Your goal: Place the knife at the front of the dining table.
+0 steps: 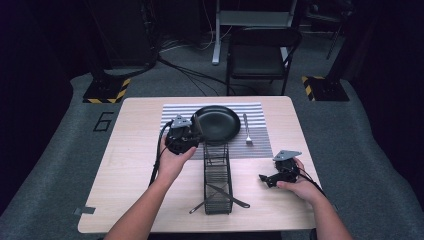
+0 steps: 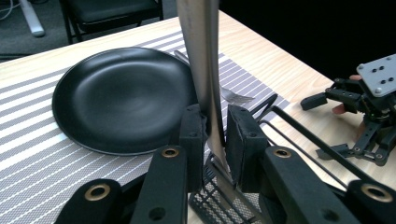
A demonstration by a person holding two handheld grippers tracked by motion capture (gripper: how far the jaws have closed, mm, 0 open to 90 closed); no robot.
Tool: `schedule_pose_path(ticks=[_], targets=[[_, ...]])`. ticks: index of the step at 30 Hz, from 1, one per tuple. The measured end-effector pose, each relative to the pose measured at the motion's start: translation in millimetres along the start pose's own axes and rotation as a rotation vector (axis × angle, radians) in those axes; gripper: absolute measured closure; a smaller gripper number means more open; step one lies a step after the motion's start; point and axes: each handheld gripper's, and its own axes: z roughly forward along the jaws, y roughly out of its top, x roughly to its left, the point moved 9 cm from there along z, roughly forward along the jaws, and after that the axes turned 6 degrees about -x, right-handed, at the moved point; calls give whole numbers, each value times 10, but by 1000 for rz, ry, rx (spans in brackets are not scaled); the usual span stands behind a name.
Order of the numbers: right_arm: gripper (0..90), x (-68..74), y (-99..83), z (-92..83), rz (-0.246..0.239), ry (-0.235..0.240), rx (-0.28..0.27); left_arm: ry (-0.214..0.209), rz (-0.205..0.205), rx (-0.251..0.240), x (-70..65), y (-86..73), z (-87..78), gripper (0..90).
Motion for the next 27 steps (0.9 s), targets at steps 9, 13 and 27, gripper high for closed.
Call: schedule_pose_path(ticks=[9, 13, 27], targets=[[0, -1, 0, 1, -1, 0, -1, -47, 54, -6, -203, 38, 64, 824], [0, -1, 0, 1, -2, 0, 0, -48, 86, 10, -250, 49, 80, 826], [0, -1, 1, 1, -2, 0, -1, -54, 108, 3, -306, 199, -22, 827]])
